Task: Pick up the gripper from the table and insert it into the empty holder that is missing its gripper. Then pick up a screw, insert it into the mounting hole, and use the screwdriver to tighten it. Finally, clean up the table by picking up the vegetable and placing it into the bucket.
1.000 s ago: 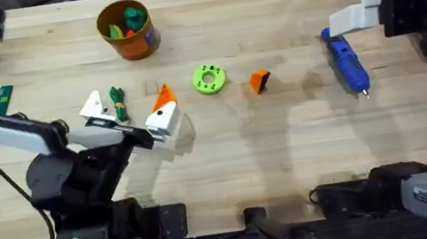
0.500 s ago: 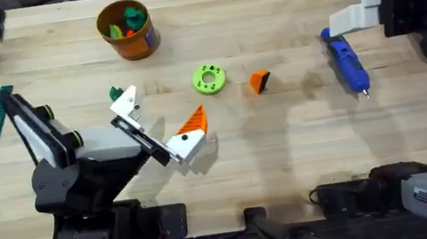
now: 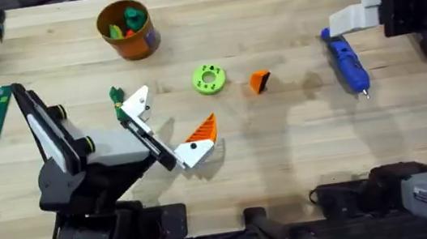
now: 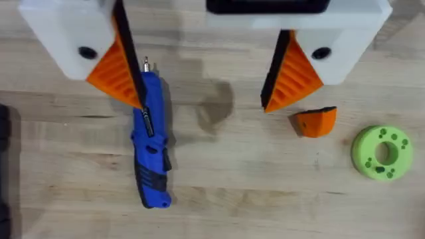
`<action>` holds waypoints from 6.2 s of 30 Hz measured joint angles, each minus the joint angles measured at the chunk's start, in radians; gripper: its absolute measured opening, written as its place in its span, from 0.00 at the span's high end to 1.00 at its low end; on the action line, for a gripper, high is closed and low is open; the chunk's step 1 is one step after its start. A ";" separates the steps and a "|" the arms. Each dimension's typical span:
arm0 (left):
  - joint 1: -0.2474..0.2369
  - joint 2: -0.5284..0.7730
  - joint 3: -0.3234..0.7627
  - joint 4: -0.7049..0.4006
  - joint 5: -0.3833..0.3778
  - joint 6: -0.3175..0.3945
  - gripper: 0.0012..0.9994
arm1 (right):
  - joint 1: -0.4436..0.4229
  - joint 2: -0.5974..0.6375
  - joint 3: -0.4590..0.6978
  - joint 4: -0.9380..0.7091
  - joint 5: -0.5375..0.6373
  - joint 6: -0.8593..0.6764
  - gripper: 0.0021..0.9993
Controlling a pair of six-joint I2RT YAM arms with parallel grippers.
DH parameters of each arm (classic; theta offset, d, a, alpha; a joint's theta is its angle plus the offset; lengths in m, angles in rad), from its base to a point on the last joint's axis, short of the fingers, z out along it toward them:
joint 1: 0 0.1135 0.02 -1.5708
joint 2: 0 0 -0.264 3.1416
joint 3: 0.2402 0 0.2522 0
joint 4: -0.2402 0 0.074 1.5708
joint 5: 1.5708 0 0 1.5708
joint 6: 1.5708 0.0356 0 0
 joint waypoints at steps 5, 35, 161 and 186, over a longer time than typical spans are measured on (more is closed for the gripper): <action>0.000 0.000 0.000 0.000 0.000 0.004 0.01 | 0.000 0.000 0.000 0.000 0.000 0.000 0.01; 0.000 0.000 0.000 0.007 -0.125 0.004 0.01 | 0.014 0.001 0.001 0.047 -0.065 -0.008 0.02; 0.000 0.000 0.000 -0.015 0.143 0.004 0.01 | 0.498 0.730 -0.154 1.041 -1.525 0.535 0.99; 0.006 0.000 0.000 -0.014 0.118 0.015 0.01 | 0.534 0.730 -0.156 1.261 -1.466 0.761 0.99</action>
